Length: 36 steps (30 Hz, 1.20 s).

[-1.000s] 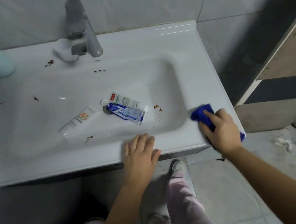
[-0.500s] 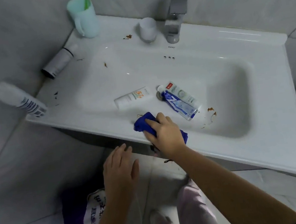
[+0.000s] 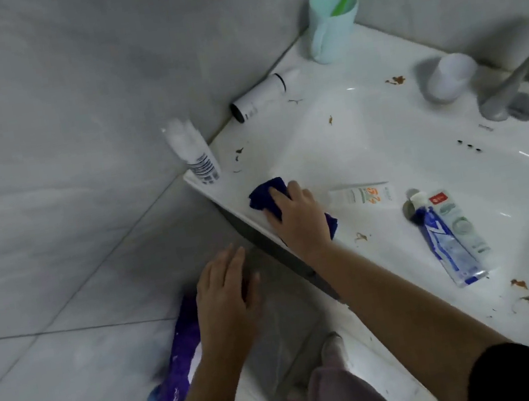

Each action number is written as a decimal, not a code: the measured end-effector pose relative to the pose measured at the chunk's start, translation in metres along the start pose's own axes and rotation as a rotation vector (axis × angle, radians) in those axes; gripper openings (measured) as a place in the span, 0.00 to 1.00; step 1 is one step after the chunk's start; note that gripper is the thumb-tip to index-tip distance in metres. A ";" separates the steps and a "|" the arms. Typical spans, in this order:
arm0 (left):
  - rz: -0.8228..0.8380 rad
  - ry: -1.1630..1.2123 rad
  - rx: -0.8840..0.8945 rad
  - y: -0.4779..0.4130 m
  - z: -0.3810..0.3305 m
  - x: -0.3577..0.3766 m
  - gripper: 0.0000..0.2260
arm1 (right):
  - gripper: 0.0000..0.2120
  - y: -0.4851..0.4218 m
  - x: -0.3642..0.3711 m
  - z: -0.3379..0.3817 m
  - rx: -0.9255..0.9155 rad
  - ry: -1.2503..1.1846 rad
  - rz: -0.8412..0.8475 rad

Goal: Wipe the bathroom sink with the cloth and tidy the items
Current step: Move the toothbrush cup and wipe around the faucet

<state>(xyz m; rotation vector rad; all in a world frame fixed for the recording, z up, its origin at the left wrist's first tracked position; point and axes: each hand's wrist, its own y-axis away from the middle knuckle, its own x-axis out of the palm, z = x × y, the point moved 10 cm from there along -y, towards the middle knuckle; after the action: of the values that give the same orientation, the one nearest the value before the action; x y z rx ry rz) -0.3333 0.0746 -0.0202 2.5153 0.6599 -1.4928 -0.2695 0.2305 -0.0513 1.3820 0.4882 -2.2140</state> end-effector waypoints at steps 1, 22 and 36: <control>-0.026 0.010 -0.031 -0.007 0.007 -0.008 0.21 | 0.19 -0.009 0.004 0.011 -0.036 0.001 0.022; -0.269 0.662 -0.208 -0.165 0.052 -0.062 0.27 | 0.16 0.035 -0.084 -0.027 0.417 -0.317 -0.228; -0.050 0.707 -0.017 -0.118 -0.081 -0.049 0.20 | 0.14 0.132 -0.161 -0.097 0.522 -0.390 -0.464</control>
<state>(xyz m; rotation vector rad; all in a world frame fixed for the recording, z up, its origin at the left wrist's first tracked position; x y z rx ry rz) -0.3404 0.1933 0.0741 3.0139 0.8095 -0.5584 -0.0632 0.2072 0.0466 1.0830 0.0887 -3.0654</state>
